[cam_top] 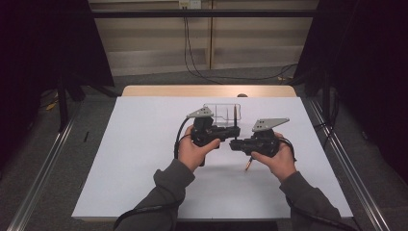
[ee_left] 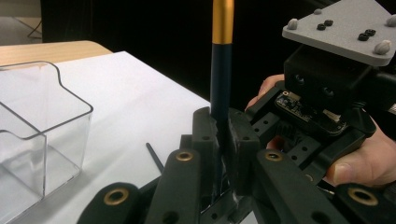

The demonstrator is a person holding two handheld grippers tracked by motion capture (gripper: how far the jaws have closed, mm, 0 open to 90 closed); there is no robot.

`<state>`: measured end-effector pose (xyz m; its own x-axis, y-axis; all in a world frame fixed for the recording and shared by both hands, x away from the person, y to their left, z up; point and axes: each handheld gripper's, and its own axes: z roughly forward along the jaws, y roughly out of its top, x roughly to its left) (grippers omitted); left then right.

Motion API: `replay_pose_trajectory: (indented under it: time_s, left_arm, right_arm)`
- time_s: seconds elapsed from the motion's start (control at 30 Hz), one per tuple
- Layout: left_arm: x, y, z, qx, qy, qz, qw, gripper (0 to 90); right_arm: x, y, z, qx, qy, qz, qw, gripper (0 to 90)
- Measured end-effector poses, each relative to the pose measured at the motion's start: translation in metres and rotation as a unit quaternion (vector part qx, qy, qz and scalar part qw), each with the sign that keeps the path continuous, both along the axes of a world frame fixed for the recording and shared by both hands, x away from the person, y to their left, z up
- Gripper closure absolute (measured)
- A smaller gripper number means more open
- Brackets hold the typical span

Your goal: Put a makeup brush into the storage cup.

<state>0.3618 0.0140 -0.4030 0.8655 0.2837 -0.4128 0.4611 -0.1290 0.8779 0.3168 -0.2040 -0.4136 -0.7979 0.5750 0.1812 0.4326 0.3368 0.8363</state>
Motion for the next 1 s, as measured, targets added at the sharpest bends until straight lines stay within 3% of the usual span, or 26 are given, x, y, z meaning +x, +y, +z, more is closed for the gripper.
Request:
replay_pose_trajectory:
  time_s: [0.27,0.6,0.73,1.0]
  left_arm:
    - [0.000,0.001,0.001,0.005,-0.003,0.006,1.0000,84.0]
    - [0.002,0.009,0.004,0.011,-0.009,0.023,0.9996,84.0]
    - [0.003,0.012,0.004,0.023,-0.019,0.023,0.9993,84.0]
    - [0.004,0.019,0.003,0.025,-0.019,0.034,0.9989,83.9]
  right_arm:
    - [0.000,0.001,-0.001,0.005,0.001,0.003,1.0000,77.7]
    - [0.002,-0.009,0.000,0.009,-0.002,-0.017,0.9998,52.5]
    - [0.003,-0.014,0.003,0.022,-0.004,-0.027,0.9994,38.0]
    - [0.005,-0.023,0.008,0.047,-0.008,-0.043,0.9979,22.9]
